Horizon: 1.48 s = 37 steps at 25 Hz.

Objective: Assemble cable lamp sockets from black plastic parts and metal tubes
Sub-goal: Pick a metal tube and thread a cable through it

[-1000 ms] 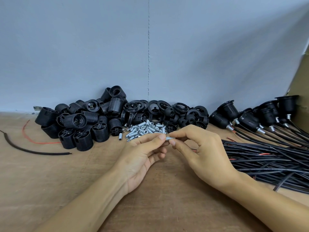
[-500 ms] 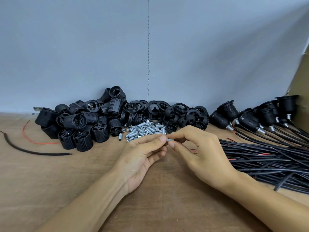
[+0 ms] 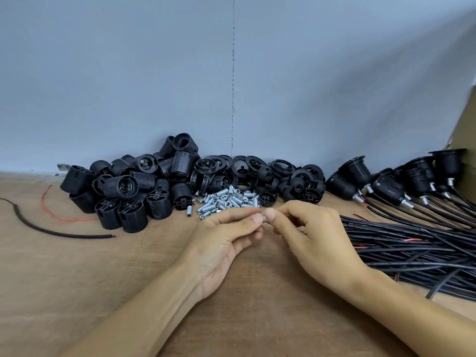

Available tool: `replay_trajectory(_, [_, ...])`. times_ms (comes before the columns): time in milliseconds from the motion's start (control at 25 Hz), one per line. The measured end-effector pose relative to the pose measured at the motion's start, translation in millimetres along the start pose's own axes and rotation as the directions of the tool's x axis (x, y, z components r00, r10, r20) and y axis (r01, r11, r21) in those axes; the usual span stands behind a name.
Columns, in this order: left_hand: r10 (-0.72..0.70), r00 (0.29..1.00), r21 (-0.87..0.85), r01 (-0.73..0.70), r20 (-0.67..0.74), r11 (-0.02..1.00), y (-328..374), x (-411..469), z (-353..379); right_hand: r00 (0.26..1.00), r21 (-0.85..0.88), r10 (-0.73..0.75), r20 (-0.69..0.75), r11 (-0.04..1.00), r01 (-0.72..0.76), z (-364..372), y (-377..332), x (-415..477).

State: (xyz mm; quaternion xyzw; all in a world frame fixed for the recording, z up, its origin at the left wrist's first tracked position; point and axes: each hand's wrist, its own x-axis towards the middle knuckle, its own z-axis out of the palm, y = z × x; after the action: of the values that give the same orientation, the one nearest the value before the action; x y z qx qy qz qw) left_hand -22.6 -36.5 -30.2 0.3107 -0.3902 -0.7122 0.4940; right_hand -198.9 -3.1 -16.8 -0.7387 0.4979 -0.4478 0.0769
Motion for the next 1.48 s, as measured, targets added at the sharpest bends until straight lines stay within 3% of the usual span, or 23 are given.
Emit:
replay_trajectory(120, [-0.002,1.0,-0.011,0.002,-0.011,1.0,-1.0,-0.9,1.4,0.993,0.038,0.091,0.07,0.995,-0.094,-0.3,1.1,1.7])
replay_trajectory(240, [0.009,0.999,-0.038,-0.01,-0.034,0.999,-1.2,0.0,1.9,0.991,0.099,0.081,0.102,0.991,-0.091,0.6,2.7,1.6])
replay_trajectory(360, [0.009,0.999,-0.04,-0.011,-0.044,0.999,-0.6,0.0,2.1,0.992,0.055,0.057,0.108,0.996,-0.063,0.3,4.6,2.4])
replay_trajectory(720, [0.007,0.999,-0.036,-0.008,-0.039,0.999,-1.1,-0.8,2.4,0.977,0.153,0.129,0.17,0.976,-0.156,-1.5,6.0,4.5])
replay_trajectory(880, [0.011,0.999,-0.041,-0.013,-0.039,0.999,-0.6,-1.8,2.7,0.974,0.167,0.078,0.215,0.979,-0.116,-2.0,8.1,4.1])
replay_trajectory(1480, [0.162,0.982,0.15,-0.146,-0.101,0.978,-5.4,-6.8,8.4,0.958,0.235,0.129,0.255,0.953,-0.19,-1.2,13.6,4.9])
